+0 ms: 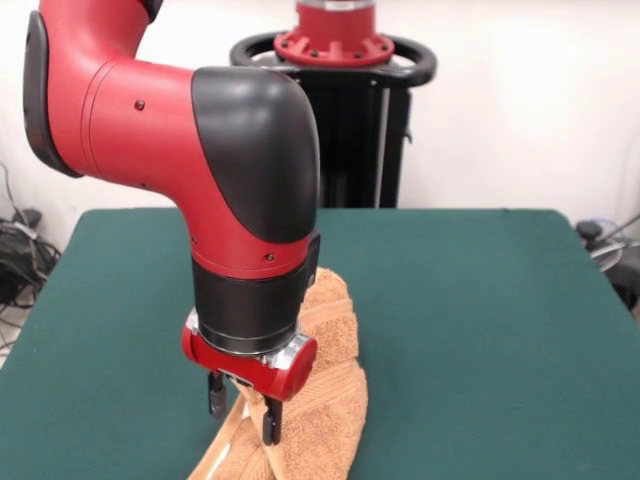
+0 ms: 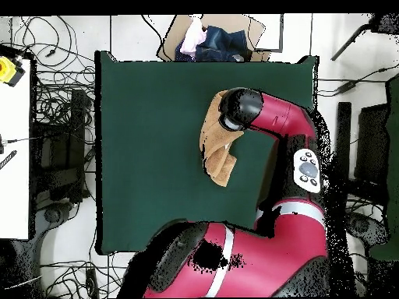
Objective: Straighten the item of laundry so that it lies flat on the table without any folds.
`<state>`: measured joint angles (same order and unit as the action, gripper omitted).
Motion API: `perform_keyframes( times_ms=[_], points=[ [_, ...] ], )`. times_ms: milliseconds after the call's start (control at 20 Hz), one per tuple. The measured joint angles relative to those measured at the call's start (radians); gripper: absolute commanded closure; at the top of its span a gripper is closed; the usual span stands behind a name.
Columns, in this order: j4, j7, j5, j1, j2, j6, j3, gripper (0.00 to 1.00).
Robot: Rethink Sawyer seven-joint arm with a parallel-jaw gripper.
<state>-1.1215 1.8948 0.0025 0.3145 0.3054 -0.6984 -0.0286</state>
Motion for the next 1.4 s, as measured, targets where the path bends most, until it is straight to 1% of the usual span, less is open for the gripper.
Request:
perform_keyframes(
  times_ms=[650,1050,1400],
  points=[
    [0.000,0.000,0.000,0.006,0.000,-0.044,0.038,0.00],
    [0.001,0.000,0.000,0.010,-0.001,-0.049,0.059,0.00],
    [0.024,0.000,0.000,0.026,-0.008,-0.101,0.086,0.00]
  ],
)
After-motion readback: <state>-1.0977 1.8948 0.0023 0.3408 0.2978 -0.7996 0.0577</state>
